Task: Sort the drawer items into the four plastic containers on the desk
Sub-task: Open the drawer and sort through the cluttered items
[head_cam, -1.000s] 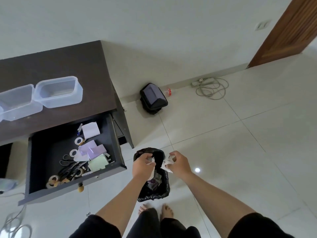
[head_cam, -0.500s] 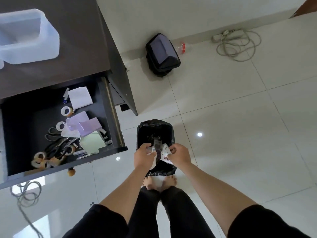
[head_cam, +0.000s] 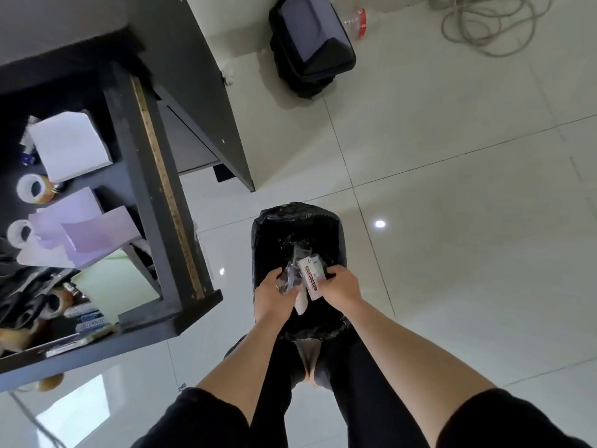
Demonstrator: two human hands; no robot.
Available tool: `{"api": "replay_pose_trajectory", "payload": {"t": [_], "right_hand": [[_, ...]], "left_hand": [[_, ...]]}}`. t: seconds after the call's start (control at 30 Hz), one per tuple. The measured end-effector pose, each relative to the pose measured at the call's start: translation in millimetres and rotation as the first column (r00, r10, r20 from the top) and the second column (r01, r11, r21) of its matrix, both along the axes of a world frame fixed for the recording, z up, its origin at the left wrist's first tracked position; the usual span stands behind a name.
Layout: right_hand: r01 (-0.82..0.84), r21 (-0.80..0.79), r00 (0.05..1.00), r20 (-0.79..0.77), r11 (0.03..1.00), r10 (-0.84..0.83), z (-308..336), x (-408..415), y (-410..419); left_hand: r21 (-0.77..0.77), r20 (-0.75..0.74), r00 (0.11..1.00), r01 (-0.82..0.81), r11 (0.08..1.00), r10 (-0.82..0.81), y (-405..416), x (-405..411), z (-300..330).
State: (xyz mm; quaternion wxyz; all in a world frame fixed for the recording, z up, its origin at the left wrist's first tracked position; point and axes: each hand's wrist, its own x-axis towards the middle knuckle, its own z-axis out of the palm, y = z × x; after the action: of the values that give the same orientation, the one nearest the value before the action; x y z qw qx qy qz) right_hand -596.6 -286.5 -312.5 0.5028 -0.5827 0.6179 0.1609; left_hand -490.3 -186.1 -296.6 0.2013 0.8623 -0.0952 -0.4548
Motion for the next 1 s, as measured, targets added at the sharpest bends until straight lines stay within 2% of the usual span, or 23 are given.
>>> {"api": "replay_pose_trajectory", "payload": {"t": [0.17, 0.33, 0.47, 0.57, 0.6, 0.63, 0.83, 0.93, 1.0], "right_hand": [[0.102, 0.061, 0.994, -0.055, 0.993, -0.099, -15, -4, -2], [0.132, 0.099, 0.99, -0.072, 0.986, -0.125, 15, -10, 4], [0.001, 0.117, 0.995, -0.098, 0.993, 0.011, 55, -12, 13], [0.04, 0.179, 0.995, -0.092, 0.983, -0.024, 95, -10, 20], [-0.022, 0.208, 0.995, -0.087, 0.978, 0.041, 111, -8, 22], [-0.133, 0.19, 0.984, -0.096, 0.973, 0.153, 126, -8, 26], [-0.034, 0.157, 0.998, -0.047, 0.987, 0.042, 204, 6, 36], [-0.026, 0.056, 0.997, 0.074, 0.998, 0.021, 237, 13, 36], [-0.01, -0.104, 0.987, 0.157, 0.995, 0.027, 257, 22, 38]], "left_hand": [[0.001, 0.001, 1.0, 0.01, 1.0, -0.01, 4, 5, -8], [-0.01, 0.003, 1.0, 0.01, 1.0, -0.01, 6, 4, 25], [-0.045, 0.003, 1.0, 0.03, 0.999, -0.03, 7, -3, 73], [-0.08, 0.03, 0.998, 0.057, 0.995, -0.055, 8, -9, 118], [-0.094, 0.041, 0.997, 0.07, 0.993, -0.067, 9, -11, 133], [-0.107, 0.052, 0.996, 0.083, 0.991, -0.078, 9, -13, 148], [-0.165, 0.135, 0.985, 0.126, 0.978, -0.104, 18, -12, 226], [-0.191, 0.221, 0.973, 0.112, 0.975, -0.068, 24, -5, 254], [-0.221, 0.247, 0.969, 0.073, 0.973, -0.017, 31, 1, 268]]}}
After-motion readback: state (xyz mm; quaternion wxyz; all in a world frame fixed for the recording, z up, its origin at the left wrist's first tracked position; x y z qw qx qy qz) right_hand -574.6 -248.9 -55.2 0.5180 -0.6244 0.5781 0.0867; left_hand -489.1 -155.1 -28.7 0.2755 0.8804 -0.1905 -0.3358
